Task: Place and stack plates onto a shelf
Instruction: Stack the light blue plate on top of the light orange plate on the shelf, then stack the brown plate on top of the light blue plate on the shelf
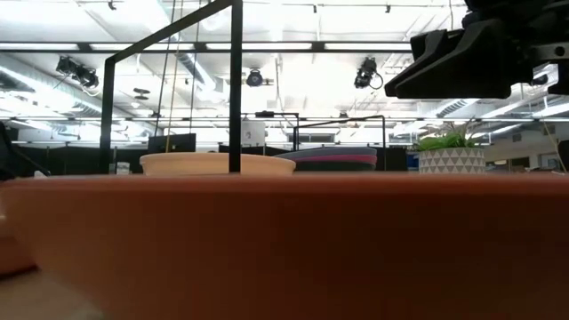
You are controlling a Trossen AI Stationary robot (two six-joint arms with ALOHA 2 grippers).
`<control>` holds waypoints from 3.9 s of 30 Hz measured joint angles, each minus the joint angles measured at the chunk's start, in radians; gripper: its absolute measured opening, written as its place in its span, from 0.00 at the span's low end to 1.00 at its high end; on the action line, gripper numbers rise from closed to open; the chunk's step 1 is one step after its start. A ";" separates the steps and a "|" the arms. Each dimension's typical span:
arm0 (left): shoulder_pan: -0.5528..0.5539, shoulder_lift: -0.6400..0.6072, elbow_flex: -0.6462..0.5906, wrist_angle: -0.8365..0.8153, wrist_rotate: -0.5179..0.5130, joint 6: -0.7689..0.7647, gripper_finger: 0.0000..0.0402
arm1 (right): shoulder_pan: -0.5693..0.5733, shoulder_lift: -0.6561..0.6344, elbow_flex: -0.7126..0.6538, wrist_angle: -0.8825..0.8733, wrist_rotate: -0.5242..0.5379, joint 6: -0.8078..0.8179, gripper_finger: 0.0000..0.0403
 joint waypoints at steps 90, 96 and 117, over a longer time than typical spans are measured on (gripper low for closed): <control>0.765 0.301 0.908 -0.405 0.005 0.623 0.11 | 0.027 -0.002 0.000 -0.181 0.106 0.213 0.23; 0.759 0.301 0.910 -0.403 -0.014 0.616 0.24 | 0.028 -0.002 0.000 -0.174 0.098 0.205 0.23; 0.510 0.298 1.350 -0.257 -0.016 0.940 0.29 | 0.037 -0.002 0.000 -0.176 0.097 0.205 0.23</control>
